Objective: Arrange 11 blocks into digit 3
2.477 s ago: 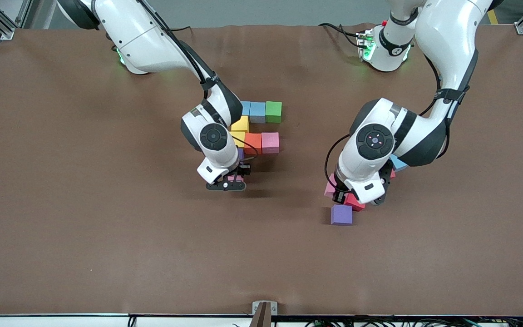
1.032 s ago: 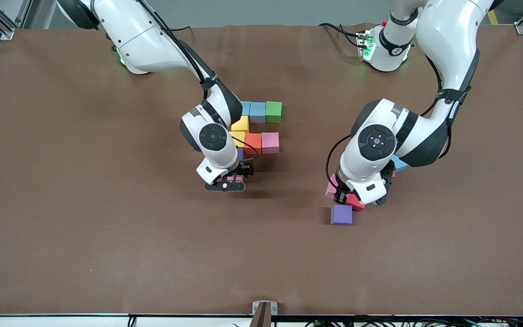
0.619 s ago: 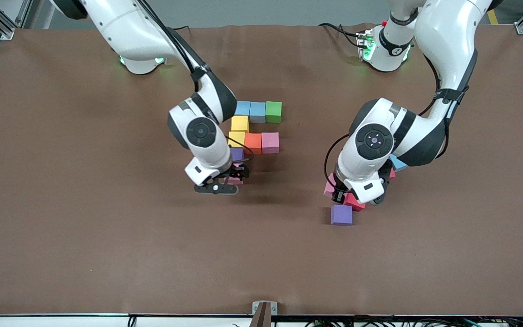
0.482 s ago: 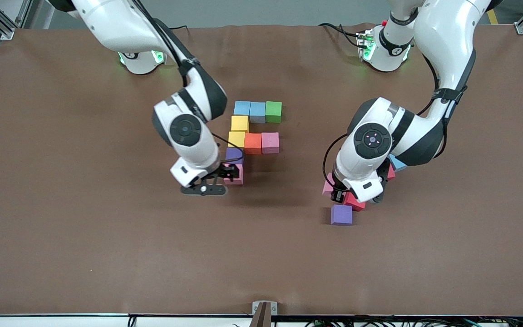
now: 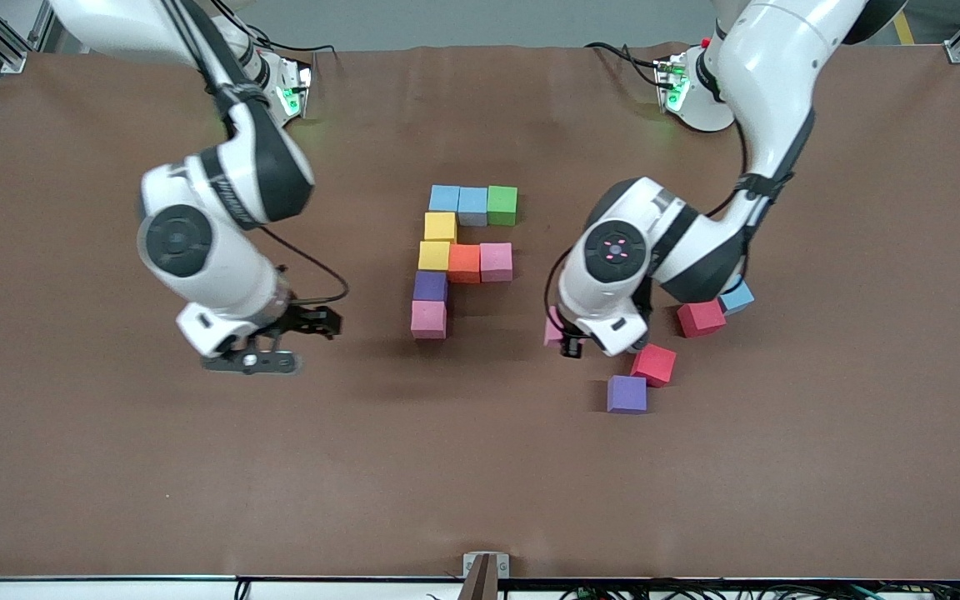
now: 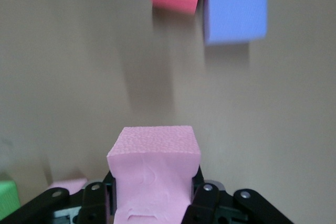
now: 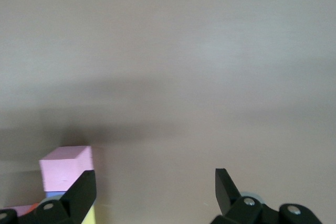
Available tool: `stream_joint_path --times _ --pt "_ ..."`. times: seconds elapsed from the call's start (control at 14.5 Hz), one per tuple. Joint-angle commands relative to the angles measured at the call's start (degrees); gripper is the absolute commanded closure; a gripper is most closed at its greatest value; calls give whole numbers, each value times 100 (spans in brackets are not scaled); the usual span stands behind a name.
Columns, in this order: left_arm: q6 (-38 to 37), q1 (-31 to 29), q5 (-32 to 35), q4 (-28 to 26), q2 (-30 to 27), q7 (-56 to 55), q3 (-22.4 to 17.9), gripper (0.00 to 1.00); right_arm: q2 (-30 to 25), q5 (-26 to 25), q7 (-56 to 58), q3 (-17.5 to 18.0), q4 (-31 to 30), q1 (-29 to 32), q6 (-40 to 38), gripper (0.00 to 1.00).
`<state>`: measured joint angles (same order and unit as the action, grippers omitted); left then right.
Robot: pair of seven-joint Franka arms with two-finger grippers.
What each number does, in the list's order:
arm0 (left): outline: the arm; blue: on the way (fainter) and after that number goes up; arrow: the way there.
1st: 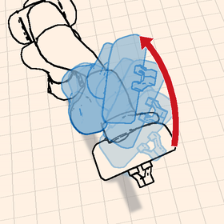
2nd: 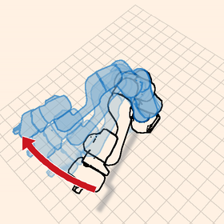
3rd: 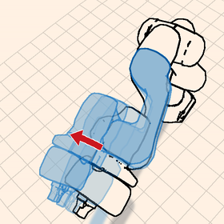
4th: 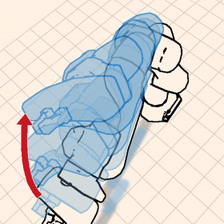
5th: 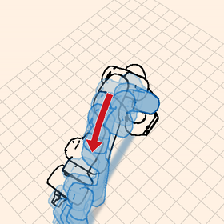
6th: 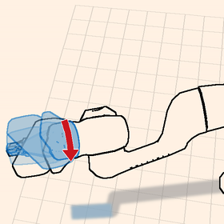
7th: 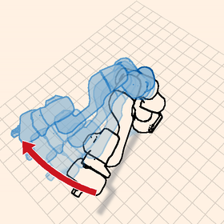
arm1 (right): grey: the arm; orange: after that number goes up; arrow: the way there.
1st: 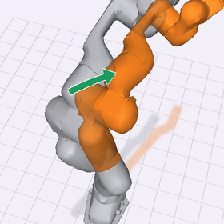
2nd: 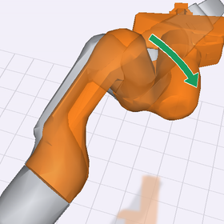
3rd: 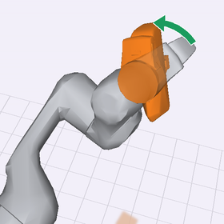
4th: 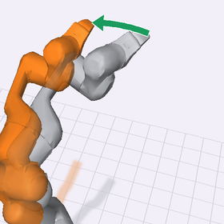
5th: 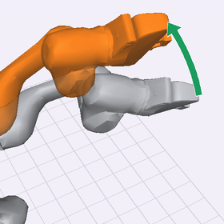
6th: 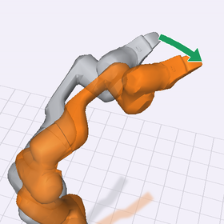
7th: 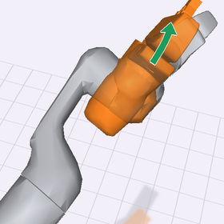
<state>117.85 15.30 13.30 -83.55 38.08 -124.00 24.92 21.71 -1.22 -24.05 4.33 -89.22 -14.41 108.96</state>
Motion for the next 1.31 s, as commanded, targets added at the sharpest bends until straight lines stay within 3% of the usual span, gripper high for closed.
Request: stream_joint_path --times 0.0,0.34,0.55,0.89,1.24 --pt "421 323 -55 242 287 -422 -39 83 -316 95 102 85 -123 753 -470 0" --pt "1204 762 -55 356 629 -687 -205 83 -378 86 1332 77 317 1423 -1402 0" --pt "1267 1158 -73 831 1130 -1073 -443 83 -378 -2 1385 42 615 1546 -1877 0" --pt "1407 1501 -90 875 1394 -1127 -584 82 -439 -177 2675 7 844 2214 -2245 0" --pt "1530 1660 -81 875 1597 -1197 -593 81 -422 -195 3073 33 1310 2575 -2634 0"
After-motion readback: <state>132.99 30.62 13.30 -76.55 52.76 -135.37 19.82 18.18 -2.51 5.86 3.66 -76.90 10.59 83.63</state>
